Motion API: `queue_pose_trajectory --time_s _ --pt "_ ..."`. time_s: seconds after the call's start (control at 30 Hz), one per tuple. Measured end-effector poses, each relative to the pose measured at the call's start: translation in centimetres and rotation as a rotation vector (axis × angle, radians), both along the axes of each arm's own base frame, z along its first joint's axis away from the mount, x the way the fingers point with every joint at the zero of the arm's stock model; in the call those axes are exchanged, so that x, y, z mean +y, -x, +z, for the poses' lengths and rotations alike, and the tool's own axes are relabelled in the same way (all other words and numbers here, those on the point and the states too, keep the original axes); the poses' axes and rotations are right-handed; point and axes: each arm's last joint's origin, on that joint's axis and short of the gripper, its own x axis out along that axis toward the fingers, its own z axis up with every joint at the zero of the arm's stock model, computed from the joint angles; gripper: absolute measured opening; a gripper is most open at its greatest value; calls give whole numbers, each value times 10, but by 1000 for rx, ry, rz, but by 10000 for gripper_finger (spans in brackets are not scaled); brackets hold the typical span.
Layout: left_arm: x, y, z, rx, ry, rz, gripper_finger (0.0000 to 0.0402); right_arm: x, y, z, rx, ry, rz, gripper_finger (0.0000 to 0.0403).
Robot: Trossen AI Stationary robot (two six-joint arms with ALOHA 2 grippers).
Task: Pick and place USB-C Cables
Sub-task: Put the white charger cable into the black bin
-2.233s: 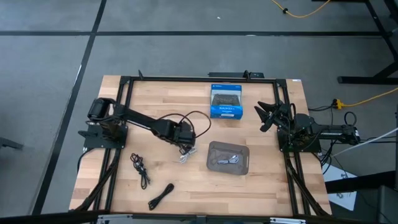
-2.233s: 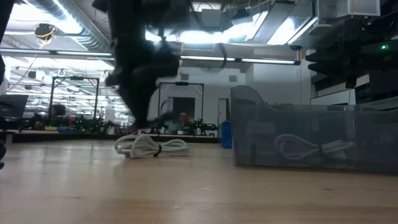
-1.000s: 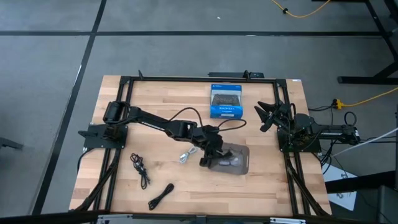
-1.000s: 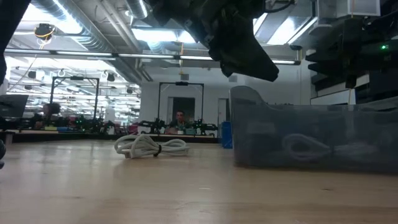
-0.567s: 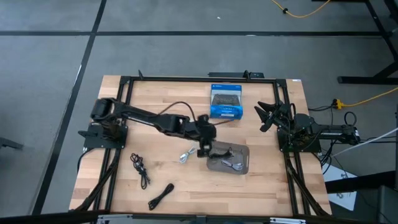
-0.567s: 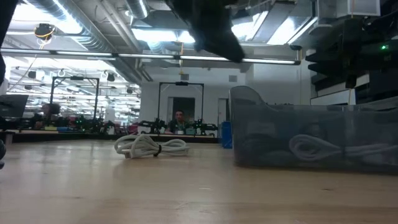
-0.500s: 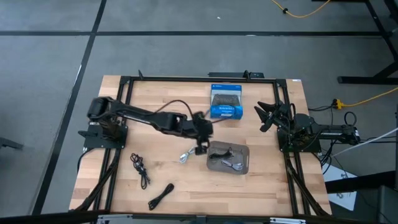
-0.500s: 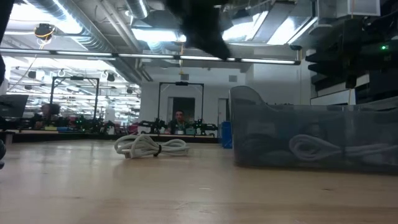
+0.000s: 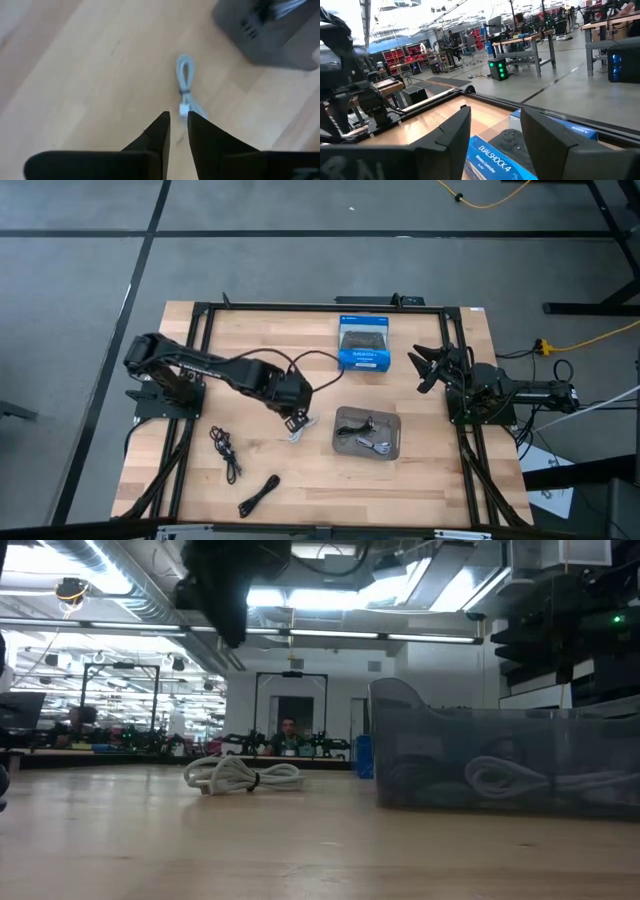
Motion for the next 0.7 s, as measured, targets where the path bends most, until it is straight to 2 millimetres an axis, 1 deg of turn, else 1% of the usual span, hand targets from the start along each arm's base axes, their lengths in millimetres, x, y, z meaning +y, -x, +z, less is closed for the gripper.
queue_pose_trajectory --time_s 0.17,0.47,0.57,0.7 --pt "-8 -1 -2 -8 14 37 59 0 0 0 -1 1 0 177" --pt "-5 -5 -3 -30 -8 58 59 0 0 0 -1 1 -1 177" --pt "-7 -13 -14 -16 -6 56 59 0 0 -1 8 1 -1 177" --pt "-12 -30 -39 18 32 38 59 0 0 -1 5 -1 -1 177"
